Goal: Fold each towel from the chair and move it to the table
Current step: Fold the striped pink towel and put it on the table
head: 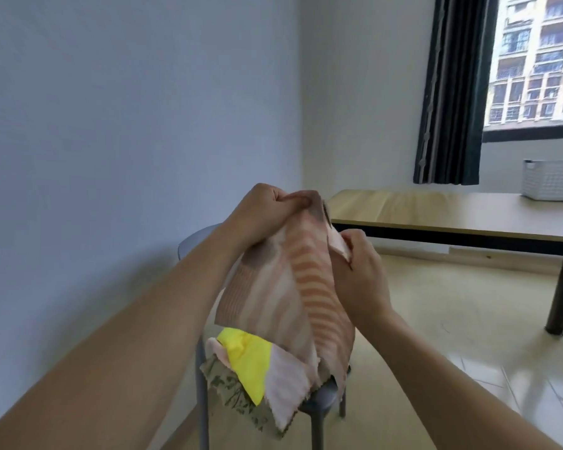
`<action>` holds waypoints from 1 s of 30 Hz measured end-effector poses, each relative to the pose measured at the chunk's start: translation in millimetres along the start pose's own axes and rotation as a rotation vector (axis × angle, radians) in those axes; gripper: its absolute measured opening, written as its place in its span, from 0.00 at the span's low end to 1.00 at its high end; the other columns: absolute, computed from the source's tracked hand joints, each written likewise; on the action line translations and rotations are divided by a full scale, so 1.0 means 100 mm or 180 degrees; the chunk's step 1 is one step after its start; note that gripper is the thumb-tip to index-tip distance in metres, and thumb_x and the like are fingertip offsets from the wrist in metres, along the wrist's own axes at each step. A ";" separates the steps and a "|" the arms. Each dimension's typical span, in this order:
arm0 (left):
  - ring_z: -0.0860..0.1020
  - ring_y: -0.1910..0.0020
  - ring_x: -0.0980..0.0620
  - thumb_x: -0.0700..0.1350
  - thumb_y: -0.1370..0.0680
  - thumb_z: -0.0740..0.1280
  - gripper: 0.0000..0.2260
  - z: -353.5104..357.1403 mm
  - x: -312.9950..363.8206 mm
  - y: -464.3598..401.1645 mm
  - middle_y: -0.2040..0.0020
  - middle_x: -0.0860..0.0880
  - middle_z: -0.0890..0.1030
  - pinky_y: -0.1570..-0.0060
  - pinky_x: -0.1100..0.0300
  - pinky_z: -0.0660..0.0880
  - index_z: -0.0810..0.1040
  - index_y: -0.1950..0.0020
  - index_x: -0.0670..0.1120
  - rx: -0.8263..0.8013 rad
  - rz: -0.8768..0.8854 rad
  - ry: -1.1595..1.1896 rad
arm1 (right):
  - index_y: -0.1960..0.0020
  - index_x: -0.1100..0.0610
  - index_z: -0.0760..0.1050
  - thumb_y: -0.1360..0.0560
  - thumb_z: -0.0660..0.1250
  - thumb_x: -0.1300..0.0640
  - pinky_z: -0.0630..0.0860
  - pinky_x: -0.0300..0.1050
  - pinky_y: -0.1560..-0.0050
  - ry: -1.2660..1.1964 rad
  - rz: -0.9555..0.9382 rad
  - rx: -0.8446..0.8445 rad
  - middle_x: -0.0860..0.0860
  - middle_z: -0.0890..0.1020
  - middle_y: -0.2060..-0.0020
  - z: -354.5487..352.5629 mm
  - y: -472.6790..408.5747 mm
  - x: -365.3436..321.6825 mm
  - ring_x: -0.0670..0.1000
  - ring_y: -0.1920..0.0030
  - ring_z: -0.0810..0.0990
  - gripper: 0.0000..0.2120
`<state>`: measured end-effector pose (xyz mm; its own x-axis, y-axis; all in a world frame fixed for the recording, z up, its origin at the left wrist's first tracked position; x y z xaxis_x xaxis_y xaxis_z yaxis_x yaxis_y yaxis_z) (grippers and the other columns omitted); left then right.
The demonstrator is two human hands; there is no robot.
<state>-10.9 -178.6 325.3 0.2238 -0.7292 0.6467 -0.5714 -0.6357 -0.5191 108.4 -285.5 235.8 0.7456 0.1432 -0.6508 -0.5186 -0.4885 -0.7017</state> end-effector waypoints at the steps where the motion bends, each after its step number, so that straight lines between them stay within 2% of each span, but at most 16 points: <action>1: 0.63 0.77 0.56 0.59 0.27 0.70 0.21 0.01 -0.03 0.07 0.75 0.53 0.64 0.73 0.62 0.62 0.67 0.72 0.48 -0.0141 -0.0109 0.0005 | 0.54 0.54 0.72 0.20 0.58 0.48 0.70 0.45 0.62 -0.0126 -0.0079 0.0048 0.47 0.77 0.62 -0.06 0.03 -0.06 0.47 0.61 0.74 0.11; 3: 0.70 0.71 0.52 0.59 0.29 0.72 0.19 0.10 -0.14 0.27 0.70 0.47 0.72 0.66 0.59 0.67 0.76 0.67 0.44 -0.0620 -0.0367 0.0191 | 0.57 0.59 0.74 0.20 0.53 0.41 0.70 0.47 0.65 -0.0362 -0.0086 0.0033 0.53 0.78 0.66 -0.16 0.11 -0.11 0.50 0.65 0.74 0.23; 5: 0.73 0.65 0.49 0.64 0.34 0.73 0.24 0.24 -0.31 0.52 0.64 0.43 0.77 0.60 0.55 0.69 0.81 0.61 0.42 -0.1092 -0.0617 0.0366 | 0.56 0.62 0.75 0.20 0.52 0.39 0.74 0.51 0.63 -0.0616 0.0083 0.0043 0.58 0.79 0.64 -0.21 0.20 -0.06 0.56 0.64 0.76 0.27; 8: 0.77 0.63 0.48 0.66 0.35 0.73 0.23 0.42 -0.58 0.85 0.60 0.42 0.83 0.56 0.53 0.73 0.84 0.58 0.46 -0.1340 -0.0868 0.0446 | 0.61 0.66 0.70 0.19 0.53 0.45 0.70 0.50 0.65 -0.0852 0.0343 0.0184 0.57 0.74 0.68 -0.27 0.32 0.09 0.55 0.67 0.70 0.25; 10: 0.77 0.62 0.48 0.64 0.35 0.75 0.22 0.51 -0.77 1.01 0.60 0.44 0.82 0.56 0.53 0.72 0.82 0.57 0.46 -0.1347 -0.1029 0.0699 | 0.66 0.62 0.65 0.19 0.55 0.50 0.66 0.47 0.66 -0.0818 0.0537 0.0159 0.52 0.69 0.70 -0.29 0.38 0.18 0.49 0.68 0.66 0.21; 12: 0.77 0.63 0.50 0.57 0.33 0.76 0.19 0.59 -0.94 1.17 0.60 0.45 0.81 0.59 0.58 0.72 0.79 0.55 0.43 -0.1359 -0.1114 0.0989 | 0.68 0.56 0.65 0.19 0.56 0.53 0.66 0.44 0.65 -0.0691 0.0681 0.0056 0.47 0.69 0.71 -0.29 0.45 0.29 0.46 0.69 0.66 0.19; 14: 0.76 0.65 0.53 0.49 0.31 0.76 0.13 0.70 -1.09 1.33 0.61 0.47 0.80 0.64 0.62 0.71 0.76 0.55 0.44 -0.1321 -0.1183 0.1427 | 0.68 0.54 0.69 0.19 0.56 0.56 0.67 0.41 0.65 -0.0692 0.0807 -0.0058 0.46 0.71 0.70 -0.26 0.53 0.41 0.45 0.68 0.68 0.18; 16: 0.74 0.64 0.54 0.47 0.30 0.75 0.11 0.84 -1.24 1.49 0.61 0.48 0.79 0.64 0.63 0.70 0.75 0.55 0.45 -0.1210 -0.1228 0.1717 | 0.64 0.58 0.73 0.20 0.56 0.58 0.68 0.41 0.65 -0.0699 0.0921 -0.0128 0.48 0.73 0.69 -0.21 0.61 0.54 0.46 0.67 0.69 0.16; 18: 0.73 0.65 0.57 0.48 0.28 0.74 0.10 1.00 -1.39 1.65 0.63 0.52 0.78 0.64 0.65 0.69 0.76 0.55 0.44 -0.1032 -0.1296 0.1647 | 0.63 0.60 0.74 0.20 0.56 0.58 0.68 0.40 0.65 -0.0672 0.1007 -0.0148 0.48 0.73 0.69 -0.16 0.69 0.66 0.46 0.67 0.69 0.15; 20: 0.70 0.71 0.61 0.50 0.25 0.70 0.09 1.20 -1.51 1.83 0.68 0.56 0.76 0.70 0.69 0.66 0.77 0.57 0.44 -0.0891 -0.1471 0.1417 | 0.63 0.61 0.73 0.20 0.57 0.58 0.68 0.41 0.66 -0.0622 0.1103 -0.0184 0.47 0.72 0.70 -0.12 0.79 0.79 0.46 0.68 0.69 0.15; 22: 0.67 0.74 0.60 0.49 0.22 0.66 0.10 1.40 -1.60 2.01 0.71 0.55 0.72 0.75 0.68 0.64 0.76 0.60 0.45 -0.0759 -0.1633 0.1333 | 0.66 0.60 0.72 0.20 0.58 0.57 0.67 0.39 0.67 -0.0573 0.1195 -0.0253 0.43 0.72 0.74 -0.08 0.90 0.94 0.43 0.71 0.68 0.17; 24: 0.69 0.71 0.57 0.47 0.20 0.64 0.11 1.56 -1.71 2.19 0.69 0.52 0.74 0.73 0.66 0.66 0.75 0.61 0.46 -0.0540 -0.1892 0.1617 | 0.68 0.53 0.73 0.20 0.59 0.54 0.68 0.36 0.68 -0.0462 0.1288 -0.0404 0.41 0.75 0.75 -0.03 1.06 1.09 0.41 0.73 0.70 0.18; 25: 0.72 0.69 0.56 0.46 0.20 0.64 0.11 1.63 -1.77 2.28 0.68 0.51 0.76 0.71 0.64 0.68 0.75 0.61 0.46 -0.0404 -0.2068 0.1862 | 0.67 0.53 0.74 0.20 0.60 0.53 0.69 0.39 0.66 -0.0369 0.1323 -0.0482 0.43 0.78 0.72 0.00 1.14 1.18 0.42 0.70 0.72 0.17; 27: 0.76 0.67 0.53 0.46 0.19 0.63 0.10 1.71 -1.87 2.39 0.66 0.49 0.79 0.67 0.60 0.72 0.76 0.60 0.46 -0.0180 -0.2389 0.2069 | 0.64 0.54 0.75 0.20 0.60 0.53 0.71 0.44 0.60 -0.0127 0.1323 -0.0577 0.53 0.80 0.63 0.05 1.30 1.31 0.50 0.62 0.75 0.15; 28: 0.77 0.66 0.52 0.46 0.20 0.64 0.10 1.74 -1.91 2.40 0.65 0.48 0.80 0.65 0.58 0.72 0.76 0.60 0.46 -0.0111 -0.2448 0.1992 | 0.64 0.53 0.76 0.20 0.59 0.55 0.70 0.43 0.59 -0.0145 0.1338 -0.0608 0.54 0.80 0.62 0.07 1.39 1.37 0.51 0.61 0.76 0.15; 30: 0.79 0.64 0.51 0.45 0.20 0.64 0.06 1.77 -1.92 2.38 0.63 0.48 0.81 0.63 0.57 0.74 0.76 0.55 0.47 0.0022 -0.2450 0.2143 | 0.64 0.50 0.78 0.19 0.58 0.59 0.71 0.38 0.60 -0.0465 0.1431 -0.0723 0.48 0.82 0.65 0.12 1.62 1.48 0.45 0.63 0.77 0.18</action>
<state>-49.8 -234.8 -21.1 0.0367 0.1700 0.9848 -0.4549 -0.8746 0.1679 129.7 -333.2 22.6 0.3957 -0.0129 -0.9183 -0.6582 -0.7013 -0.2738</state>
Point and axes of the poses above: each hand's wrist, its own y-axis away from the middle knuckle, its own z-axis out of the palm, x = y × z, the point moved 6 cm from there along -y, towards the middle knuckle
